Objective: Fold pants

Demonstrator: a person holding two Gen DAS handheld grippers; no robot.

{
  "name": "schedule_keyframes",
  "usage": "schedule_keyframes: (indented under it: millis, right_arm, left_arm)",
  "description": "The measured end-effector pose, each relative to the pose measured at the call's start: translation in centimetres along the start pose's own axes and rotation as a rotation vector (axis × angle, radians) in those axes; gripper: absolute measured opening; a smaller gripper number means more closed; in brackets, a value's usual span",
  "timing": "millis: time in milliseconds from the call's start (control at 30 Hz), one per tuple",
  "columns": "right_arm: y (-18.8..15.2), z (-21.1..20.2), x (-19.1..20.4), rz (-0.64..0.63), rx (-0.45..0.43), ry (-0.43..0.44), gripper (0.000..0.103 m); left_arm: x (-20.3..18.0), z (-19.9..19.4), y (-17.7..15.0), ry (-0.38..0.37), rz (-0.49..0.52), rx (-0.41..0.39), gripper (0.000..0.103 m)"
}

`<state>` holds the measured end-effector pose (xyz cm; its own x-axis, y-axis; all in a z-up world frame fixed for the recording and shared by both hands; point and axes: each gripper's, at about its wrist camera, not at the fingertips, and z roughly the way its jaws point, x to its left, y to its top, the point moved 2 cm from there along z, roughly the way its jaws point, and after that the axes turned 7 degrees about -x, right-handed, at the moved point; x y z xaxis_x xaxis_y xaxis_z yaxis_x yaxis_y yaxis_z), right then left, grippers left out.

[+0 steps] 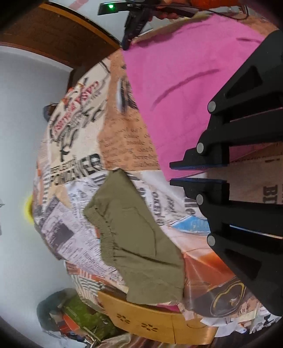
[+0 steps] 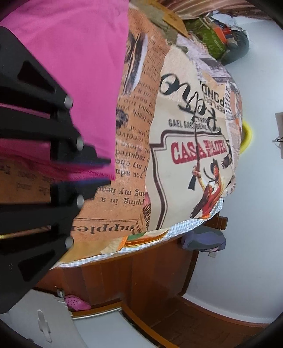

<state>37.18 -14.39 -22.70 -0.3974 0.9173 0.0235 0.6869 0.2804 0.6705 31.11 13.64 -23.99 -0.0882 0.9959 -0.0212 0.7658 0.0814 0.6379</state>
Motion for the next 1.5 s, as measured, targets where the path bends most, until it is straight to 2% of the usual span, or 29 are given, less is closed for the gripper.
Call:
schedule_keyframes:
  millis: [33, 133, 167, 200, 300, 500, 733, 900, 1000, 1067, 1333, 1500]
  right_arm:
    - [0.2, -0.9, 0.5, -0.007, -0.028, 0.014, 0.038]
    - [0.7, -2.9, 2.3, -0.045, -0.079, 0.051, 0.047]
    - [0.7, -3.2, 3.1, -0.049, -0.082, 0.079, 0.052]
    - [0.7, -3.3, 3.7, -0.049, -0.079, 0.107, 0.054]
    - [0.0, -2.4, 6.0, -0.062, -0.021, 0.197, 0.055]
    - [-3.1, 1.0, 8.4, -0.110, 0.143, 0.232, 0.055]
    - [-4.4, -1.6, 7.2, -0.103, 0.162, 0.231, 0.055]
    - [-4.3, -6.0, 6.6, -0.113, 0.091, 0.195, 0.055]
    - [-3.8, -8.8, 6.8, -0.117, 0.033, 0.184, 0.055]
    - [-3.7, -11.0, 7.2, -0.116, -0.009, 0.188, 0.055]
    - [-5.4, -16.0, 10.3, -0.117, -0.104, 0.215, 0.055]
    - [-7.5, -16.8, 11.9, -0.099, -0.112, 0.235, 0.055]
  left_arm:
    - [-0.2, -0.5, 0.4, -0.003, -0.002, -0.012, 0.016]
    - [-1.1, -1.7, 1.4, -0.042, -0.005, -0.055, 0.040]
    - [-1.8, -1.8, 1.6, -0.058, -0.001, -0.064, 0.046]
    - [-2.3, -1.7, 1.6, -0.069, 0.005, -0.061, 0.047]
    - [-4.1, -0.3, 1.2, -0.096, 0.023, -0.010, 0.048]
    - [-5.1, 2.8, -1.0, -0.096, 0.040, 0.092, 0.050]
    - [-3.2, 0.2, -2.0, -0.079, 0.010, 0.080, 0.051]
    - [-2.0, -3.8, -3.0, -0.048, -0.001, 0.037, 0.052]
    - [-1.5, -6.5, -3.5, -0.045, -0.027, 0.004, 0.060]
    - [-1.5, -8.1, -3.8, -0.045, -0.042, -0.018, 0.068]
    - [-3.1, -12.9, -6.7, -0.130, -0.086, -0.040, 0.072]
    - [-4.5, -13.4, -9.7, -0.172, -0.100, 0.005, 0.072]
